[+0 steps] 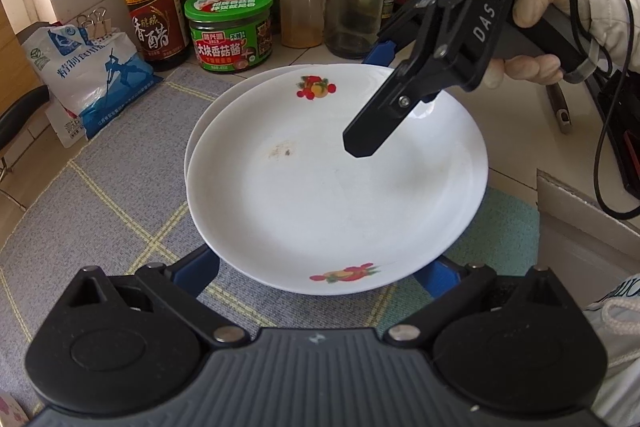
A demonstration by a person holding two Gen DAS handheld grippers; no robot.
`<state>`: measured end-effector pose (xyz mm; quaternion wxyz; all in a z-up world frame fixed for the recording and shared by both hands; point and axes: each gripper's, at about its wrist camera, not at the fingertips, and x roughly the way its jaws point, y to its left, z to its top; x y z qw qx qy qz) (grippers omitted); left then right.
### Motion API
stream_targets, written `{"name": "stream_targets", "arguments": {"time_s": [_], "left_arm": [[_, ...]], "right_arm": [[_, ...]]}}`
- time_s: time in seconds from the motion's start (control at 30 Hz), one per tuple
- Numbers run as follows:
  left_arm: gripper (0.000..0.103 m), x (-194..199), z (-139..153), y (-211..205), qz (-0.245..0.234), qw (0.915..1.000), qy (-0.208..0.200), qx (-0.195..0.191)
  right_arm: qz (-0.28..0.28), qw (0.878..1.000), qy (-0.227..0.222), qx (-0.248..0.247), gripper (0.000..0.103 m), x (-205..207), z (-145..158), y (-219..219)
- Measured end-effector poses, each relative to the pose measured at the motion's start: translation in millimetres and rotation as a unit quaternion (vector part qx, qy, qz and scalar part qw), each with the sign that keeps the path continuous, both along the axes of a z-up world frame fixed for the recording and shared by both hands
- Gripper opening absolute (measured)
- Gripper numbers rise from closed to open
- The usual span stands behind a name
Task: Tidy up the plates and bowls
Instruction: 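Carry the white plate over the stacked plates and lower it with the right tool, then open the right tool to release the plate onto the stack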
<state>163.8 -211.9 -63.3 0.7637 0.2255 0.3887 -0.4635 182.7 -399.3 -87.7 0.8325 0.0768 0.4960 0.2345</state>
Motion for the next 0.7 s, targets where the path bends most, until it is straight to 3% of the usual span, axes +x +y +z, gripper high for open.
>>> {"name": "stream_targets", "arguments": {"time_s": [0.33, 0.7], "left_arm": [[0.102, 4.8, -1.1, 0.5, 0.003, 1.0000, 0.000, -0.001], [0.102, 4.6, -4.7, 0.9, 0.004, 1.0000, 0.001, -0.005]], "right_arm": [[-0.020, 1.000, -0.007, -0.003, 0.103, -10.1, 5.8, -4.8], [-0.030, 0.999, -0.010, -0.044, 0.103, -14.4, 13.5, 3.2]]}}
